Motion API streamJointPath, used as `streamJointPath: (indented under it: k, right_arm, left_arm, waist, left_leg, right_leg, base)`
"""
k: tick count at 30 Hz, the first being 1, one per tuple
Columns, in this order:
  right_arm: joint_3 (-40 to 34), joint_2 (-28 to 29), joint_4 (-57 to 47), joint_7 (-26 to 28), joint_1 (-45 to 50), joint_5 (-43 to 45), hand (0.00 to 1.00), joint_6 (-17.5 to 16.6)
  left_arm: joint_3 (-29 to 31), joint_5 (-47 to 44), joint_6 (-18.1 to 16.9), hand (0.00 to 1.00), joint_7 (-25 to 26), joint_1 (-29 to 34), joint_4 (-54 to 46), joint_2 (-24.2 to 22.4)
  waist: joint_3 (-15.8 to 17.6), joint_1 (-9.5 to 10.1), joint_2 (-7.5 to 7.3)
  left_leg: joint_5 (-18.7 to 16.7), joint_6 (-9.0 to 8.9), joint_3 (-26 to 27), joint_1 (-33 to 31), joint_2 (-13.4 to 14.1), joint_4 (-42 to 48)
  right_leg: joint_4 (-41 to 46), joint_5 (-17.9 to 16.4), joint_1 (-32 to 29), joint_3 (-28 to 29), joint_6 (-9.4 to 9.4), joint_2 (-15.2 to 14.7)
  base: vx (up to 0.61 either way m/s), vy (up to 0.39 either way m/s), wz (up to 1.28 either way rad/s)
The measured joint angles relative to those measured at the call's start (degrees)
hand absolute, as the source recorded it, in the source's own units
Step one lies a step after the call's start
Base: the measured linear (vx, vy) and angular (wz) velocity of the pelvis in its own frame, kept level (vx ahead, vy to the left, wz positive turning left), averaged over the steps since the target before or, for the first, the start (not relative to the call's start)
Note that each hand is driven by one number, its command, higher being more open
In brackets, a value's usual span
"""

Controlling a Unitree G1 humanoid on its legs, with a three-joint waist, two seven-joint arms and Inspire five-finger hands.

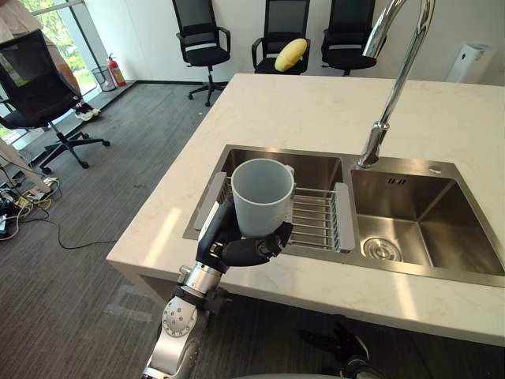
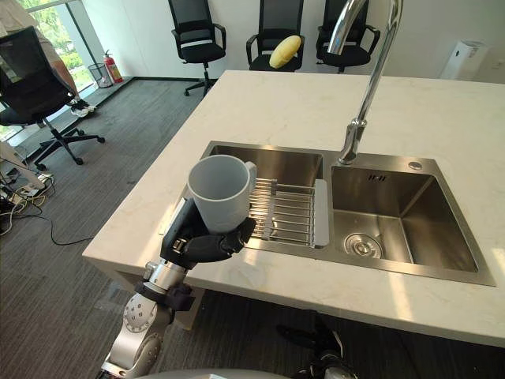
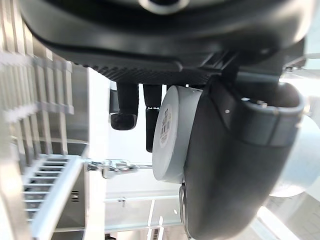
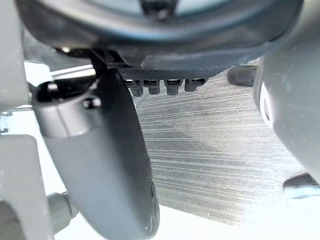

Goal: Walk over to the sink, pick up the cup, carry it to the dishwasher, place the cup inside the dishwasher, then close the dishwasher door

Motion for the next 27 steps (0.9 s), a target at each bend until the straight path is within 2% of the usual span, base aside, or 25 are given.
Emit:
streamJointPath:
  k: [7,9,12,13,14,15,18,22,23,25,26,27]
  right_arm:
    - [0.3,-0.6,1.0,0.9,0.0,-0.4,1.00,-1.0]
    - [0.1,-0.6,0.9,1.4,0.9,-1.5,1.00,-1.1]
    - [0.4,-0.6,-2.0,1.4,3.2,-1.9,1.00,-2.0]
    - [0.7,-0.6,-1.3,1.5,4.1,-3.4,1.00,-7.6]
    - [1.7,-0.6,-3.7,2.1,6.2,-5.1,1.00,-16.1]
    - [2.3,-0.6,-7.3,3.7,6.7,-6.0,1.00,-20.3]
    - [2.9,-1.4,-11.4,3.4,8.2,-6.4,1.00,-19.1]
    - [4.0,-2.7,-20.2,0.1,13.3,-9.6,1.00,-13.2]
    - [3.3,-2.7,-21.9,-1.3,15.2,-10.2,1.00,-12.5]
    - [0.3,-2.3,-21.9,-1.5,19.4,-10.9,1.00,-12.0]
    - [-0.9,-2.0,-20.9,0.2,20.1,-8.7,1.00,-7.8]
    - [-2.3,-1.9,-15.1,3.0,19.3,-7.6,1.00,-6.8]
  left_arm:
    - [-4.4,0.2,0.0,0.00,2.7,0.0,1.8,0.2]
    - [-5.5,0.7,0.1,0.00,4.1,-0.1,1.8,-0.6]
    - [-6.2,0.9,0.1,0.00,4.5,-0.2,1.7,-1.6]
    - [-6.2,1.2,0.0,0.00,4.6,-0.3,1.6,-1.6]
    - [-5.6,1.2,-0.8,0.00,4.9,0.0,1.6,-1.2]
    - [-4.5,1.2,-1.0,0.00,5.4,0.0,1.6,-0.6]
    - [-1.4,1.0,-1.7,0.00,5.7,1.1,1.5,-0.1]
    - [2.6,-0.7,-1.8,0.00,5.6,4.6,-0.8,-0.4]
    - [2.8,-2.1,-1.8,0.00,4.7,5.5,-2.8,-0.8]
    - [3.2,-4.0,-2.4,0.00,1.7,6.7,-5.3,-1.4]
    - [3.4,-4.6,-3.7,0.00,0.4,7.2,-5.4,-1.9]
    - [3.6,-5.7,-5.5,0.00,-0.8,7.9,-5.0,-1.9]
  waist:
    - [0.5,-0.55,-0.61]
    - [0.8,-1.75,-0.94]
    - [0.6,-1.93,-1.71]
    - [0.5,-1.55,-1.60]
    - [0.3,-1.25,-1.25]
    - [0.2,-1.82,-1.00]
    - [0.2,-1.56,-1.01]
    - [0.0,-1.95,-0.95]
    - [0.0,-2.21,-1.06]
    - [-0.3,-3.41,-0.69]
    - [-0.5,-3.42,-0.94]
    - [-0.6,-2.82,-1.42]
  left_leg:
    - [-0.8,-0.65,-0.3,0.1,0.7,1.0]
    - [-1.2,-0.01,-2.5,0.1,0.6,1.6]
    - [-1.2,0.09,-6.8,-0.7,0.5,2.7]
    - [-1.2,0.05,-7.3,-1.2,0.5,2.7]
    - [-0.9,-0.03,-8.6,-2.7,0.4,2.7]
    - [-0.4,-0.18,-10.0,-4.1,0.6,2.6]
    - [0.3,-0.09,-11.2,-5.2,1.1,1.8]
    - [2.8,-0.68,-12.2,-6.9,0.7,0.2]
    - [5.5,0.15,-9.5,-8.1,0.2,-1.7]
    - [8.5,3.53,-0.4,-8.7,-0.3,-5.1]
    - [8.0,5.31,4.7,-8.5,0.0,-5.1]
    - [8.7,4.56,7.8,-7.9,-0.3,-4.5]
  right_leg:
    - [0.2,-0.2,0.9,0.0,-0.46,0.8]
    - [5.0,-3.8,0.6,0.0,0.53,-0.3]
    - [9.0,-8.0,0.3,3.0,1.22,0.1]
    - [8.8,-8.0,0.3,2.9,1.22,0.2]
    - [7.7,-8.0,0.3,2.8,1.26,1.0]
    - [6.4,-8.0,0.2,3.3,1.25,2.0]
    - [4.9,-8.0,0.4,3.7,1.14,3.4]
    - [4.5,-7.8,1.1,0.4,0.64,3.3]
    - [4.4,-7.9,1.2,-2.1,0.47,2.6]
    - [4.1,-8.1,2.9,-6.9,0.19,1.6]
    - [4.6,-8.6,4.1,-8.4,0.26,1.4]
    - [6.1,-10.5,5.1,-8.7,0.20,1.1]
  base:
    - [-0.05,-0.009,0.00]
    - [-0.03,-0.020,0.40]
    - [-0.01,-0.068,0.73]
    - [0.01,-0.052,0.62]
    - [0.02,-0.041,0.61]
    - [0.03,-0.045,0.60]
    - [0.07,-0.055,0.33]
    - [0.13,-0.021,0.54]
    - [0.02,0.024,1.45]
    - [-0.01,0.085,1.69]
    - [0.02,0.119,1.51]
    - [0.02,0.081,1.10]
